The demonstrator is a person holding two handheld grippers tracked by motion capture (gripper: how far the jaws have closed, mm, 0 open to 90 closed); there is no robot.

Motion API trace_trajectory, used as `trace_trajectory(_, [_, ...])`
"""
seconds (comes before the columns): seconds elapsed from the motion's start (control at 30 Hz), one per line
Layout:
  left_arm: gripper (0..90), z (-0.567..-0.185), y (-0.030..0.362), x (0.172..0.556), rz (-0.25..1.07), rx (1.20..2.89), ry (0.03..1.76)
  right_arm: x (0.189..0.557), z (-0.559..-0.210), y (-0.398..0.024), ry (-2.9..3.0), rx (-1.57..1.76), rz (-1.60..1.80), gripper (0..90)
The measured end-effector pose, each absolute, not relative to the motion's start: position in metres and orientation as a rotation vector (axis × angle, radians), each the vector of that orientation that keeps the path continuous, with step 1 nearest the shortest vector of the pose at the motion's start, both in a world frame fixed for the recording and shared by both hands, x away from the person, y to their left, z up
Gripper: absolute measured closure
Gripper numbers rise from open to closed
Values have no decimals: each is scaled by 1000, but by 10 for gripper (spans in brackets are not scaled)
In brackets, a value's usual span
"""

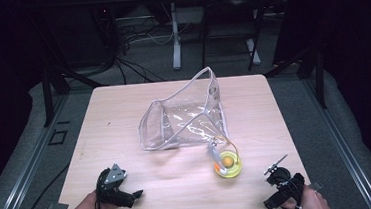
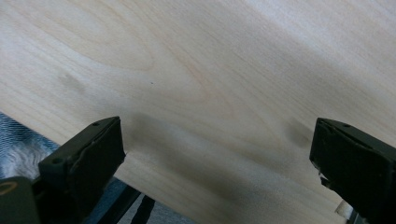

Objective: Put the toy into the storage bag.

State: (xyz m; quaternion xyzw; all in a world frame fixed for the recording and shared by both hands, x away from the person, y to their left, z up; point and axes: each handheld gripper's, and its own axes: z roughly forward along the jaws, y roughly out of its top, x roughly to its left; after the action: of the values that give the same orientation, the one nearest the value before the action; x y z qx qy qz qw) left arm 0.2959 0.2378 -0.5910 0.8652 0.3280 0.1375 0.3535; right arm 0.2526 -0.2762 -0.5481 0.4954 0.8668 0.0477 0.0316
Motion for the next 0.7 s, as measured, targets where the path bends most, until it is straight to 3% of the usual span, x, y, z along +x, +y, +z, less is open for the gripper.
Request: trace_trajectory(0.7, [0,-591,237,297,345,2242,842,268,-496,-243,2775,1328,144,31])
